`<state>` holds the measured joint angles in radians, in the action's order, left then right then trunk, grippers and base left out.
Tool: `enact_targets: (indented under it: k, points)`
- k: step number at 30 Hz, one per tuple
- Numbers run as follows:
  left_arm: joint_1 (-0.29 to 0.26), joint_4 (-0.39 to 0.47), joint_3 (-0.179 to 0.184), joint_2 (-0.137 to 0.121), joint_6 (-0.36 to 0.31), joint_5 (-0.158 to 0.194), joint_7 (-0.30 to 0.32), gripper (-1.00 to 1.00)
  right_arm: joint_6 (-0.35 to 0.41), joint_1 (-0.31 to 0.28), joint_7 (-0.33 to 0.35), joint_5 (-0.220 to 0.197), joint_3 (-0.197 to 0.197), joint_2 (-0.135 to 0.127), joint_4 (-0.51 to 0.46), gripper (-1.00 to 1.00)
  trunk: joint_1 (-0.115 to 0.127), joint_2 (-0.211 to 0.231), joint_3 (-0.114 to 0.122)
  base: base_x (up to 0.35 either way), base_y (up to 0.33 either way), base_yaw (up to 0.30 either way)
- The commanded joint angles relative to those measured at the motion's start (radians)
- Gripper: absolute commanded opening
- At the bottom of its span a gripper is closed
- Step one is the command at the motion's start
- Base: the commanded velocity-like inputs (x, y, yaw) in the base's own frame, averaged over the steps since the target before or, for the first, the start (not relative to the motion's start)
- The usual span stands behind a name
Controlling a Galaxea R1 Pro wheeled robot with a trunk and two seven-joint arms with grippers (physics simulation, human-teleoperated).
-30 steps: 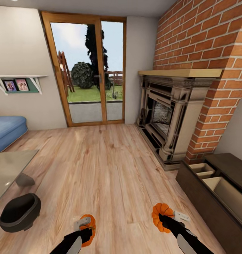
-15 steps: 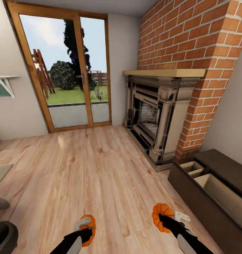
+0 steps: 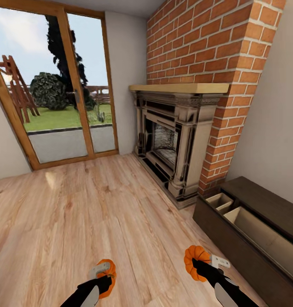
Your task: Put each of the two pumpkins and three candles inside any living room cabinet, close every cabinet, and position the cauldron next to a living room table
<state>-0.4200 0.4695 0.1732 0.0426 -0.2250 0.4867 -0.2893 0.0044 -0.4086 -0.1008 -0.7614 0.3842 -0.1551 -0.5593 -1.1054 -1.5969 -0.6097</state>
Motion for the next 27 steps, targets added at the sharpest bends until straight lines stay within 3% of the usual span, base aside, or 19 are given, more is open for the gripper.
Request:
enact_targets:
  k: [1, 10, 27]
  points:
    - [0.000, 0.003, 0.008, -0.001, -0.004, 0.007, -0.011, -1.00, 0.000, -0.001, -0.010, -0.009, 0.008, -0.001, -0.002, -1.00, 0.000, -0.001, -0.001, 0.244, 0.121, -0.278]
    - [0.000, 0.003, 0.009, -0.001, -0.004, 0.006, -0.011, -1.00, 0.000, -0.001, -0.010, -0.009, 0.008, -0.001, -0.002, -1.00, 0.000, -0.001, -0.001, 0.187, 0.051, -0.279]
    - [0.000, 0.003, 0.009, -0.001, -0.004, 0.006, -0.011, -1.00, 0.000, -0.001, -0.010, -0.009, 0.008, -0.001, -0.002, -1.00, 0.000, -0.001, -0.001, 0.008, 0.000, -0.279]
